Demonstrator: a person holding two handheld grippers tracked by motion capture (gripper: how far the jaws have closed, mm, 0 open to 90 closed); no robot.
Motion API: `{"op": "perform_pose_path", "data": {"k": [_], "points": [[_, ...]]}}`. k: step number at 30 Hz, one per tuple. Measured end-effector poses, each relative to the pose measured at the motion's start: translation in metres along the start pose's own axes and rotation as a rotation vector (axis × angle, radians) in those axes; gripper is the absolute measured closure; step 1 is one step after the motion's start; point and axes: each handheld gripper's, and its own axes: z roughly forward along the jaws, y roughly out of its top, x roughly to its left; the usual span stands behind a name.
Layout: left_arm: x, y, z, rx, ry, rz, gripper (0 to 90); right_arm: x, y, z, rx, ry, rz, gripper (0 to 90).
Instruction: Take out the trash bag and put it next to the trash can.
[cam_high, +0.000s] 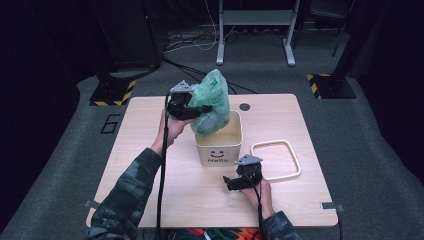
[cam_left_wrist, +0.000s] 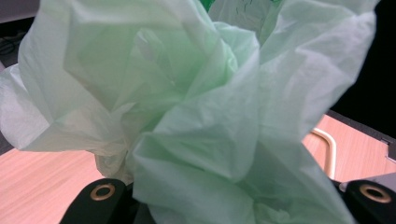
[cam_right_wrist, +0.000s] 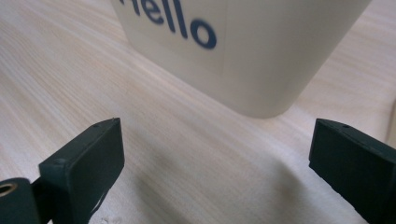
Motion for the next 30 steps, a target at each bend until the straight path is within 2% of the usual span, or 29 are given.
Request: {"op": "perform_pose_path", "data": {"k": [2, 4, 8, 11, 18, 24, 30], "points": [[-0.001, 0.004, -0.003, -0.011, 0.004, 0.002, 78.4, 0.001, -0.002, 0.002, 0.023, -0.001, -0.001, 2.4], [-0.001, 0.005, -0.004, -0.013, 0.005, 0.004, 78.5, 0.001, -0.002, 0.001, 0.01, -0.005, -0.009, 2.8], [-0.001, 0.01, -0.01, -0.03, 0.017, 0.009, 78.6, 0.001, -0.002, 0.002, 0.028, -0.008, -0.008, 2.8], [-0.001, 0.012, -0.016, -0.041, 0.022, 0.01, 78.6, 0.004, -0.002, 0.005, 0.059, -0.026, -0.022, 2.9], [0.002, 0.014, -0.023, -0.059, 0.032, 0.003, 78.8, 0.003, -0.001, 0.005, 0.06, -0.026, -0.013, 2.9], [0.006, 0.015, -0.034, -0.072, 0.057, 0.003, 78.9, 0.003, -0.001, 0.005, 0.061, -0.026, -0.015, 3.0], [0.017, 0.011, -0.049, -0.08, 0.087, -0.014, 79.0, 0.002, -0.001, 0.005, 0.055, -0.031, -0.016, 3.5]]}}
